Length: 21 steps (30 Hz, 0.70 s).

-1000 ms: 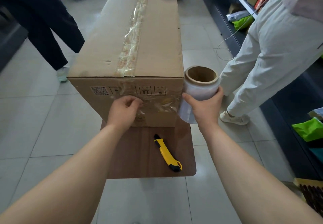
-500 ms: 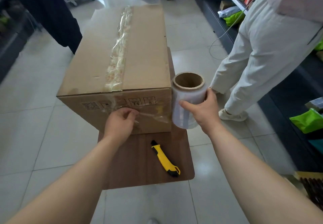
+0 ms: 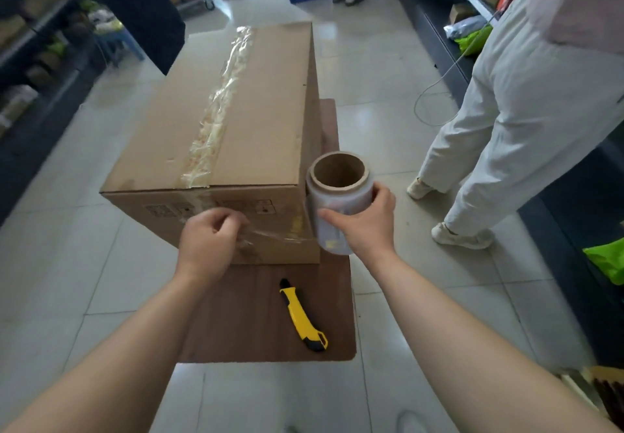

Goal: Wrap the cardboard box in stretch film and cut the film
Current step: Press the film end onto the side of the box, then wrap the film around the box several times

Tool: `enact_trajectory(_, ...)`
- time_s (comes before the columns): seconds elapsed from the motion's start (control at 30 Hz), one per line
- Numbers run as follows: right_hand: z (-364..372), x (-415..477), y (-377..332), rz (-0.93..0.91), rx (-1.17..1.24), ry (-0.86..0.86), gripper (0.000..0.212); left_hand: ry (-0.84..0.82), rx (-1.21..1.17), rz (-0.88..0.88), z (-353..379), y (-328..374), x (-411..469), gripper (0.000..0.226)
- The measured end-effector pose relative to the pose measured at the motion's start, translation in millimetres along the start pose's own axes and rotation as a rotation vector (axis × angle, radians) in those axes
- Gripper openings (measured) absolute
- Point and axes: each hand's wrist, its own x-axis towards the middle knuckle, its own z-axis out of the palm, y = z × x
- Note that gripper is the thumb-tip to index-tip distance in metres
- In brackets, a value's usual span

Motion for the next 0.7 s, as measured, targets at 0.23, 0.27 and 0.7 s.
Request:
enact_trajectory(0.23, -1, 1, -2, -0.009, 0.033, -0.022, 0.096, -0.116, -0.301, 0.027, 12, 99, 9, 0.012)
enact_trajectory(0.27, -1, 0, -2, -0.006, 0.041, -0.019, 0.097, -0.174, -0.307, -0.02, 19, 112, 13, 0.014)
enact_trajectory(0.7, -2, -3, -4, -0.017, 0.026, -0.059, 0.104, -0.635, 0.091, -0.492, 111, 156, 63, 0.048)
